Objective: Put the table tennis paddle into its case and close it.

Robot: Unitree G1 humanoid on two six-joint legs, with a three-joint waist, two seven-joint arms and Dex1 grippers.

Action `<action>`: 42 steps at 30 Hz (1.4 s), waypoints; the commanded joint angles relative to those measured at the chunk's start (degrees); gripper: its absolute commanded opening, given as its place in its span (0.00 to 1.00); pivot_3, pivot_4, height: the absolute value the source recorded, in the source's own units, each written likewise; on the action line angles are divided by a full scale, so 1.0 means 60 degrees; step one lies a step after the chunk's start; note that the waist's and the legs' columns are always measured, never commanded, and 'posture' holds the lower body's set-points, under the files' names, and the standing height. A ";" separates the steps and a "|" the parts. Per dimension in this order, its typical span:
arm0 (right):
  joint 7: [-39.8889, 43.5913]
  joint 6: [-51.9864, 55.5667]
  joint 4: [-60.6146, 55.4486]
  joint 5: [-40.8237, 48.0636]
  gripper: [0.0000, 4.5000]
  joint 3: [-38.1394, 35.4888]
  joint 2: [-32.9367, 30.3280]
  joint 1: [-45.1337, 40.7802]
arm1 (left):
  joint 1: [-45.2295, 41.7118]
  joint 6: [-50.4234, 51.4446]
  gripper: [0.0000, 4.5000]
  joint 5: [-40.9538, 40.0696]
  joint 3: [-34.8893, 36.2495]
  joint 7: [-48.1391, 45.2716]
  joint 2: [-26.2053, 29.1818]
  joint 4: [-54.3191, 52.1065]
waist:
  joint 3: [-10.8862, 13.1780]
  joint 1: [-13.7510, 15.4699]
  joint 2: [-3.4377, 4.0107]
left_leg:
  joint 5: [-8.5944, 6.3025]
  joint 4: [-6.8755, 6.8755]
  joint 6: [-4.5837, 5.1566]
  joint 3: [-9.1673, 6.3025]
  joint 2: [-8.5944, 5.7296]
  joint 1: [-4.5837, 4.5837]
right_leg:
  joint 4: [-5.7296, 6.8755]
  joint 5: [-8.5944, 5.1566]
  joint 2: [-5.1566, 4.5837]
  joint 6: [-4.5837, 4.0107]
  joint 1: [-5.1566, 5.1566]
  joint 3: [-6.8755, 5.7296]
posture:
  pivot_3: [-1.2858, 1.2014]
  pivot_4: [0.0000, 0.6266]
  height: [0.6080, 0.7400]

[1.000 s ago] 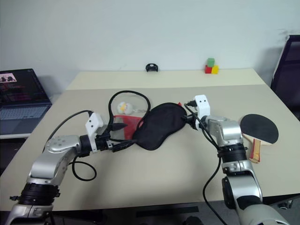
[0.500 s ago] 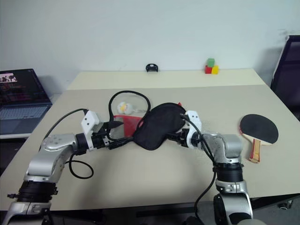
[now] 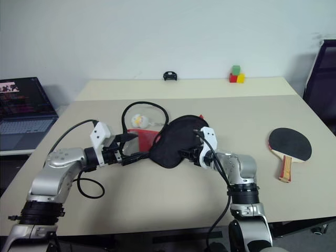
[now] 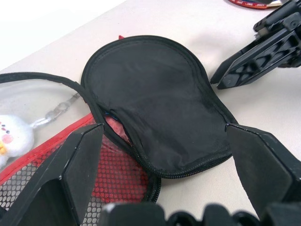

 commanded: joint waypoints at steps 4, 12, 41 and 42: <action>-0.0199 -0.1039 0.0639 0.0031 0.76 0.0144 0.0562 -0.0718 | -0.0150 -0.0108 1.00 -0.0082 0.0202 -0.0009 0.0080 -0.0090 | 0.0000 -0.0013 0.0000 | 0.0000 0.0000 0.0000 -0.0001 0.0000 0.0002 | 0.0003 0.0000 0.0000 0.0000 0.0000 0.0000 | 0.52 0.24 1.00; -0.0256 -0.1672 0.1256 -0.0074 0.76 0.0392 0.0793 -0.0913 | -0.0098 -0.0076 1.00 -0.0148 0.0306 -0.0035 0.0167 -0.0148 | 0.0000 -0.0018 0.0000 | 0.0001 0.0000 -0.0001 -0.0002 0.0000 0.0001 | 0.0005 0.0000 0.0000 0.0000 -0.0002 -0.0001 | 0.52 0.24 1.00; 0.0772 0.1614 -0.0385 0.0907 0.00 0.0137 -0.2651 -0.0176 | -0.0560 0.0632 1.00 -0.0574 -0.0979 -0.0940 -0.0540 -0.1458 | -0.0002 0.0070 -0.0004 | -0.0002 0.0001 0.0020 0.0003 0.0000 -0.0003 | 0.0003 0.0000 0.0000 0.0000 0.0004 0.0000 | 0.52 0.24 1.00; 0.0906 0.1573 -0.0258 0.0866 0.00 0.0184 -0.2843 -0.0234 | -0.0605 0.0615 1.00 -0.0566 -0.1039 -0.0950 -0.0590 -0.1444 | -0.0002 0.0082 -0.0004 | -0.0001 0.0001 0.0021 0.0004 0.0000 -0.0004 | 0.0002 0.0000 0.0000 0.0000 0.0005 0.0000 | 0.52 0.24 1.00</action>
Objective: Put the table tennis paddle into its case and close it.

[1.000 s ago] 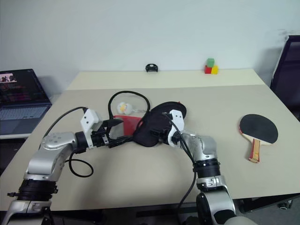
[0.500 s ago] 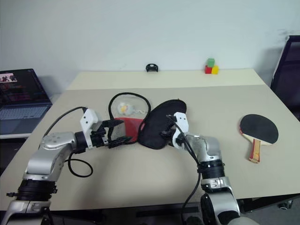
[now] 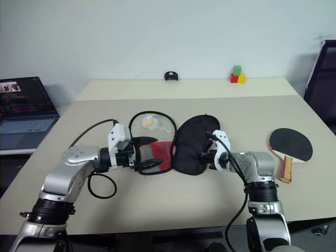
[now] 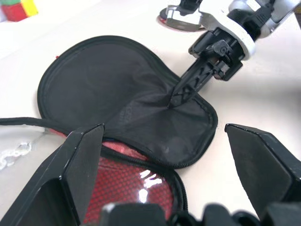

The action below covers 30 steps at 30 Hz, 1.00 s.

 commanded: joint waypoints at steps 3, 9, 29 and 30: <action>0.0833 -0.0301 0.0562 -0.0089 0.00 0.0292 -0.1064 -0.0556 | -0.0416 -0.0100 1.00 -0.0062 -0.0204 -0.0094 -0.0269 -0.0188 | 0.0000 0.0039 -0.0001 | -0.0007 0.0003 0.0018 0.0004 -0.0001 -0.0001 | -0.0002 0.0000 -0.0001 0.0000 0.0002 0.0001 | 0.52 0.24 1.00; 0.1829 -0.1142 0.1908 -0.0557 0.00 0.0998 -0.2158 -0.1074 | -0.0829 -0.0201 1.00 0.0037 -0.0470 -0.0146 -0.0596 0.0071 | -0.0001 0.0132 -0.0002 | -0.0007 0.0006 0.0025 0.0008 -0.0001 -0.0002 | -0.0004 0.0000 -0.0001 0.0000 0.0005 0.0001 | 0.52 0.24 1.00; 0.3258 -0.3037 0.4501 -0.1955 0.15 0.1673 -0.2949 -0.2265 | -0.1065 -0.0600 1.00 0.0235 -0.0651 -0.0295 -0.0865 0.0585 | 0.0000 0.0179 -0.0003 | 0.0011 0.0009 0.0000 0.0009 0.0000 -0.0006 | -0.0011 0.0000 -0.0003 0.0000 0.0007 -0.0002 | 0.52 0.24 1.00; 0.3241 -0.3144 0.4631 -0.2048 0.22 0.1676 -0.2952 -0.2311 | -0.1062 -0.0601 1.00 0.0235 -0.0649 -0.0290 -0.0868 0.0583 | 0.0000 0.0177 -0.0003 | 0.0011 0.0009 0.0000 0.0010 0.0000 -0.0006 | -0.0011 0.0000 -0.0003 0.0000 0.0006 -0.0001 | 0.52 0.24 1.00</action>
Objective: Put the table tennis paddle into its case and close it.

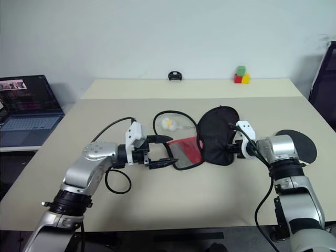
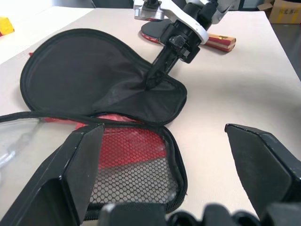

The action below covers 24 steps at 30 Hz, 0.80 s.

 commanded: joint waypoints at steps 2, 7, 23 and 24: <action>0.0009 -0.0544 0.0370 -0.0337 0.37 -0.0122 -0.0121 -0.0432 | -0.0174 -0.0147 1.00 -0.0021 0.0091 -0.0039 -0.0011 -0.0149 | 0.0000 -0.0002 0.0000 | 0.0000 0.0000 0.0000 0.0000 0.0000 0.0001 | 0.0000 0.0000 0.0000 0.0000 0.0000 0.0000 | 0.52 0.24 1.00; -0.0062 -0.1407 0.0993 -0.0766 0.76 -0.0123 -0.0175 -0.0751 | -0.0208 -0.0148 1.00 -0.0004 0.0062 -0.0029 -0.0050 -0.0126 | 0.0000 0.0000 0.0000 | 0.0001 0.0001 -0.0001 0.0002 -0.0001 0.0000 | 0.0001 0.0000 0.0000 0.0000 0.0000 0.0002 | 0.52 0.24 1.00; -0.0005 -0.1452 0.1271 -0.0677 0.76 -0.0951 -0.0266 -0.0944 | -0.0391 -0.0233 1.00 0.0049 0.0032 -0.0058 -0.0242 0.0124 | 0.0000 -0.0012 0.0000 | 0.0002 0.0001 -0.0001 0.0008 0.0002 -0.0001 | 0.0001 0.0000 0.0000 0.0000 0.0000 0.0003 | 0.52 0.24 1.00; -0.0005 -0.1353 0.1168 -0.0644 0.76 -0.0973 -0.0236 -0.0871 | -0.0389 -0.0234 1.00 0.0056 0.0036 -0.0063 -0.0249 0.0130 | 0.0000 -0.0009 0.0000 | 0.0002 0.0001 -0.0001 0.0007 0.0002 -0.0002 | 0.0000 0.0000 0.0000 0.0000 0.0000 0.0002 | 0.52 0.24 1.00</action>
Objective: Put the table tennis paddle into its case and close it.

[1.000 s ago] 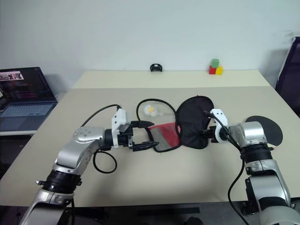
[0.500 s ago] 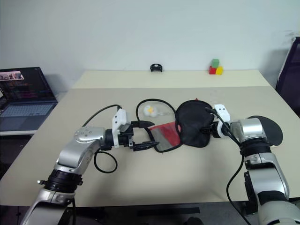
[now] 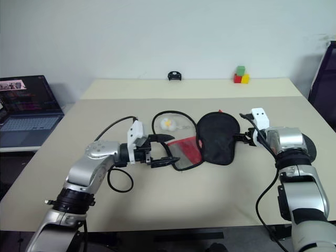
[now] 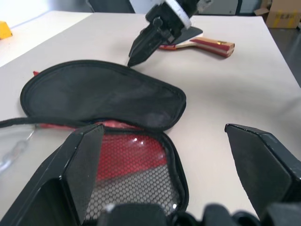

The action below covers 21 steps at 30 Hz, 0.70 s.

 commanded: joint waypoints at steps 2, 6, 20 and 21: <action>0.0071 0.0400 -0.0787 0.0257 0.76 -0.0298 0.0082 0.0246 | -0.0183 -0.0192 1.00 0.0037 0.0069 -0.0044 0.0028 -0.0098 | 0.0000 0.0006 0.0000 | 0.0000 0.0000 0.0000 0.0000 0.0000 -0.0001 | 0.0000 0.0000 -0.0001 0.0000 0.0000 0.0000 | 0.52 0.24 1.00; -0.0004 0.0561 -0.1142 0.0271 0.76 -0.0297 0.0201 0.0578 | -0.0162 -0.0188 1.00 0.0056 0.0095 -0.0057 0.0040 -0.0098 | 0.0000 0.0009 0.0000 | 0.0000 0.0000 0.0000 0.0000 0.0000 -0.0001 | 0.0000 0.0000 -0.0001 0.0000 0.0000 -0.0001 | 0.52 0.24 1.00; -0.0032 0.0173 -0.1457 0.0004 0.17 -0.0074 0.0374 0.0781 | -0.0152 -0.0144 1.00 0.0085 0.0141 -0.0064 0.0037 -0.0150 | 0.0000 0.0003 0.0000 | 0.0001 0.0000 0.0000 0.0000 -0.0001 0.0000 | 0.0000 0.0000 -0.0001 0.0000 0.0000 -0.0001 | 0.52 0.24 1.00; -0.0022 0.0089 -0.1412 -0.0032 0.07 -0.0050 0.0360 0.0736 | -0.0151 -0.0141 1.00 0.0083 0.0142 -0.0061 0.0035 -0.0155 | 0.0000 0.0003 0.0000 | 0.0001 0.0000 0.0000 0.0000 -0.0001 0.0000 | 0.0000 0.0000 -0.0001 0.0000 0.0000 -0.0001 | 0.52 0.24 1.00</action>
